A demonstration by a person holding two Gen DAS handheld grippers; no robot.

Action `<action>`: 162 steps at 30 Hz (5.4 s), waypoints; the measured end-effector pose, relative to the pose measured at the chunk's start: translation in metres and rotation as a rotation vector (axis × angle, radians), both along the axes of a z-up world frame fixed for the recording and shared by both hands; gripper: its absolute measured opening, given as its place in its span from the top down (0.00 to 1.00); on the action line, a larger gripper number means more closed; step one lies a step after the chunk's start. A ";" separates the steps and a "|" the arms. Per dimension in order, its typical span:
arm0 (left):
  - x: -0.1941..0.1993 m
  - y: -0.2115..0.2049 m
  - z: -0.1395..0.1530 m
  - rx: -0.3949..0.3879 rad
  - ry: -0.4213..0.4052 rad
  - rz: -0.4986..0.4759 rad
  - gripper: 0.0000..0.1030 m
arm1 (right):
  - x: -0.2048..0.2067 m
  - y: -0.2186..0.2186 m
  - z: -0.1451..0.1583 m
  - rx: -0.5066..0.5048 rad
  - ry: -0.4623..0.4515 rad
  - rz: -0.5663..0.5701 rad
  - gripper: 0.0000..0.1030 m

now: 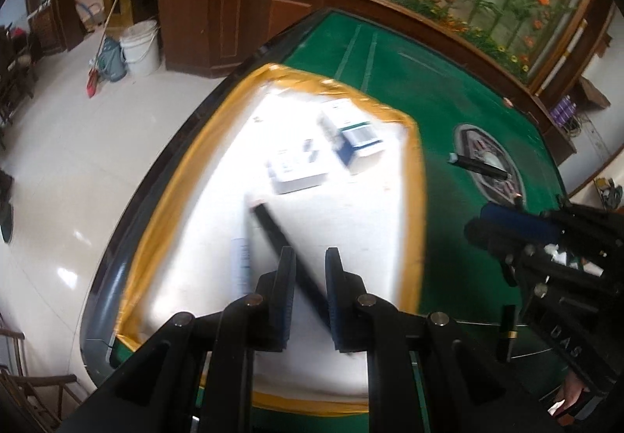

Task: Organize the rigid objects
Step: 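Move both grippers back over the remaining items on the table, then grasp the white green-labelled bottle with the right gripper while the left gripper grasps a black pen, then carry bottle and pen into the yellow-rimmed tray and open both grippers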

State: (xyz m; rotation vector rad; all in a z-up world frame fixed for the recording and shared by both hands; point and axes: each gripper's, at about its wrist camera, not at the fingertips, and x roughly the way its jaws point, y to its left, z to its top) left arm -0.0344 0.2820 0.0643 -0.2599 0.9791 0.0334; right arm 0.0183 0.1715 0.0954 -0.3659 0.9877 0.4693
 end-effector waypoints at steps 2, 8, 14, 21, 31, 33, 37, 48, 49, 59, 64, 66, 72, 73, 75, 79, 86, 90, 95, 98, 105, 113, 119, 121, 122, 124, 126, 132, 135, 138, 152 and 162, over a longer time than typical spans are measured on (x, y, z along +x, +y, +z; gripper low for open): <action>0.000 -0.016 0.006 0.013 -0.017 -0.026 0.86 | -0.003 -0.014 0.011 0.006 -0.029 -0.035 0.83; -0.002 -0.061 0.012 0.036 -0.022 -0.093 0.86 | -0.016 -0.051 0.027 -0.008 -0.090 -0.065 0.83; -0.002 -0.096 0.015 0.050 -0.014 -0.133 0.86 | -0.024 -0.090 0.032 0.009 -0.103 -0.096 0.84; -0.002 -0.126 0.017 0.065 -0.011 -0.164 0.86 | -0.029 -0.120 0.040 0.016 -0.137 -0.119 0.84; 0.002 -0.158 0.016 0.071 0.013 -0.213 0.86 | -0.029 -0.150 0.044 0.050 -0.118 -0.134 0.84; 0.002 -0.163 0.012 0.059 0.033 -0.229 0.86 | -0.018 -0.170 0.037 0.139 -0.018 -0.166 0.84; 0.002 -0.175 -0.004 -0.048 0.108 -0.301 0.86 | -0.008 -0.217 0.020 0.212 0.070 -0.284 0.84; 0.004 -0.233 -0.040 -0.027 0.249 -0.466 0.80 | -0.019 -0.297 -0.025 0.309 0.212 -0.482 0.84; 0.004 -0.236 -0.042 -0.007 0.251 -0.474 0.71 | -0.020 -0.301 -0.027 0.319 0.223 -0.486 0.84; -0.007 -0.247 -0.054 0.107 0.204 -0.512 0.82 | -0.016 -0.305 -0.055 0.432 0.363 -0.533 0.84; -0.008 -0.238 -0.054 0.102 0.195 -0.500 0.84 | -0.002 -0.299 -0.066 0.434 0.375 -0.553 0.84; -0.009 -0.235 -0.054 0.106 0.193 -0.490 0.84 | 0.005 -0.295 -0.071 0.406 0.381 -0.558 0.79; -0.007 -0.226 -0.055 0.096 0.197 -0.462 0.84 | 0.016 -0.285 -0.077 0.391 0.374 -0.547 0.70; -0.007 -0.226 -0.055 0.093 0.196 -0.460 0.84 | 0.017 -0.284 -0.078 0.392 0.380 -0.545 0.70; -0.005 -0.227 -0.055 0.093 0.195 -0.461 0.84 | 0.021 -0.281 -0.082 0.397 0.387 -0.537 0.66; -0.004 -0.229 -0.055 0.088 0.191 -0.465 0.84 | 0.024 -0.276 -0.089 0.404 0.400 -0.516 0.63; -0.010 -0.226 -0.051 0.072 0.183 -0.453 0.84 | 0.020 -0.270 -0.095 0.405 0.386 -0.441 0.63; -0.010 -0.224 -0.044 0.067 0.160 -0.443 0.84 | 0.012 -0.263 -0.093 0.389 0.386 -0.392 0.64; -0.010 -0.220 -0.036 0.067 0.135 -0.422 0.84 | 0.001 -0.253 -0.082 0.380 0.358 -0.341 0.64; -0.010 -0.212 -0.028 0.058 0.116 -0.403 0.84 | -0.002 -0.247 -0.076 0.369 0.343 -0.314 0.64; -0.007 -0.191 -0.017 0.039 0.087 -0.347 0.84 | -0.003 -0.236 -0.073 0.376 0.356 -0.283 0.65; -0.007 -0.163 -0.003 0.018 0.053 -0.275 0.84 | -0.005 -0.217 -0.081 0.331 0.389 -0.249 0.65; -0.009 -0.135 0.009 -0.003 0.022 -0.215 0.84 | -0.003 -0.207 -0.101 0.319 0.474 -0.253 0.66; -0.009 -0.124 0.014 -0.009 0.009 -0.192 0.84 | -0.003 -0.205 -0.100 0.320 0.467 -0.250 0.66; -0.009 -0.118 0.016 -0.012 0.003 -0.181 0.84 | -0.002 -0.204 -0.099 0.324 0.467 -0.247 0.66; -0.009 -0.106 0.020 -0.016 -0.005 -0.160 0.84 | -0.001 -0.199 -0.093 0.346 0.457 -0.237 0.66; -0.009 -0.090 0.023 -0.016 -0.012 -0.128 0.84 | 0.000 -0.193 -0.085 0.374 0.446 -0.214 0.66; -0.011 -0.045 0.021 -0.016 -0.005 -0.043 0.84 | 0.011 -0.157 -0.052 0.455 0.418 -0.139 0.66; -0.011 -0.025 0.012 -0.024 0.019 -0.007 0.84 | 0.018 -0.129 -0.037 0.479 0.406 -0.085 0.66; -0.012 -0.012 0.002 -0.026 0.041 0.013 0.84 | 0.029 -0.093 -0.030 0.476 0.401 -0.036 0.66; -0.012 0.015 -0.029 -0.044 0.114 0.021 0.84 | 0.062 0.025 -0.053 0.364 0.379 0.056 0.66; -0.009 0.023 -0.036 -0.061 0.143 0.031 0.84 | 0.070 0.037 -0.074 0.334 0.404 0.045 0.66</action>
